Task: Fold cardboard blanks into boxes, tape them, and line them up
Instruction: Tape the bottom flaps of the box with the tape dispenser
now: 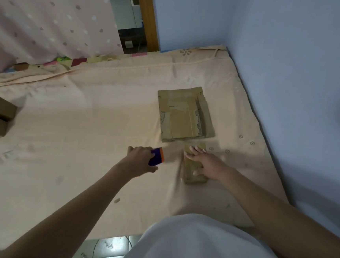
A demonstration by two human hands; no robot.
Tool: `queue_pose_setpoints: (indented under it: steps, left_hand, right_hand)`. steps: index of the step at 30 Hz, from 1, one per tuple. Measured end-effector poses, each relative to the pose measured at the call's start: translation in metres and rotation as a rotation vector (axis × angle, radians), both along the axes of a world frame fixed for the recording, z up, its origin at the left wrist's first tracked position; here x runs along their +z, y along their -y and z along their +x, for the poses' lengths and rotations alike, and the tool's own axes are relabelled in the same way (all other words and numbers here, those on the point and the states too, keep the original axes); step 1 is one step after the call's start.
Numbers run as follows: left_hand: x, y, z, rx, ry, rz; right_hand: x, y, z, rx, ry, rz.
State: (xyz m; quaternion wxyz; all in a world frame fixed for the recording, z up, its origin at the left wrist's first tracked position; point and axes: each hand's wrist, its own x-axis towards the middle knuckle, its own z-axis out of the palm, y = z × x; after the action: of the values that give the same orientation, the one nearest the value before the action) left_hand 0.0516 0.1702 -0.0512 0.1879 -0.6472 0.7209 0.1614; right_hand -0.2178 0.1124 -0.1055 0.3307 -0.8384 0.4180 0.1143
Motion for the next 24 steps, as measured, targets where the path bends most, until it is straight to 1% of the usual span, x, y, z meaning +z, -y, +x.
queue_pose_setpoints:
  steps: [2, 4, 6, 8, 10, 12, 14, 15, 17, 18, 19, 20, 22, 24]
  left_hand:
    - [-0.023, -0.022, 0.004, 0.011, -0.026, -0.066]
    - [-0.04, -0.044, 0.003, 0.029, -0.094, -0.001]
    - [-0.054, -0.063, -0.003, -0.025, -0.06, -0.031]
    - [-0.067, -0.076, -0.01, 0.032, -0.152, -0.044]
    - [-0.077, -0.078, -0.023, 0.088, -0.189, -0.064]
    - [-0.068, -0.073, -0.04, 0.268, -0.296, -0.1]
    - [-0.052, -0.065, -0.06, 0.488, -0.491, -0.166]
    - [-0.045, -0.061, -0.069, 0.635, -0.596, -0.14]
    - [-0.041, -0.052, -0.082, 0.945, -0.886, 0.004]
    - [-0.044, -0.049, -0.087, 1.054, -1.02, 0.062]
    - [-0.047, -0.048, -0.092, 1.127, -1.103, 0.107]
    - [-0.048, -0.048, -0.097, 1.18, -1.154, 0.15]
    - [-0.053, -0.048, -0.1, 1.263, -1.188, 0.215]
    - [-0.058, -0.047, -0.1, 1.304, -1.198, 0.226]
  right_hand:
    - [0.0, -0.001, -0.001, -0.005, 0.004, 0.0]
    - [0.002, -0.001, 0.0, -0.016, 0.012, 0.001]
    - [0.002, -0.001, 0.0, -0.022, 0.01, 0.005]
    - [0.004, -0.001, 0.0, -0.013, -0.003, -0.002]
    - [0.006, -0.001, 0.002, -0.009, -0.013, -0.004]
    - [0.006, -0.002, 0.003, -0.009, -0.024, -0.006]
    - [0.006, -0.002, 0.002, -0.011, -0.028, -0.004]
    - [0.006, -0.002, 0.002, -0.015, -0.025, -0.004]
    - [0.006, -0.002, 0.002, -0.027, -0.017, 0.001]
    - [0.006, -0.002, 0.003, -0.031, -0.015, 0.004]
    - [0.006, -0.002, 0.003, -0.033, -0.016, 0.005]
    - [0.006, -0.003, 0.003, -0.034, -0.017, 0.005]
    - [0.007, -0.003, 0.004, -0.038, -0.012, 0.011]
    - [0.008, -0.002, 0.005, -0.046, -0.004, 0.014]
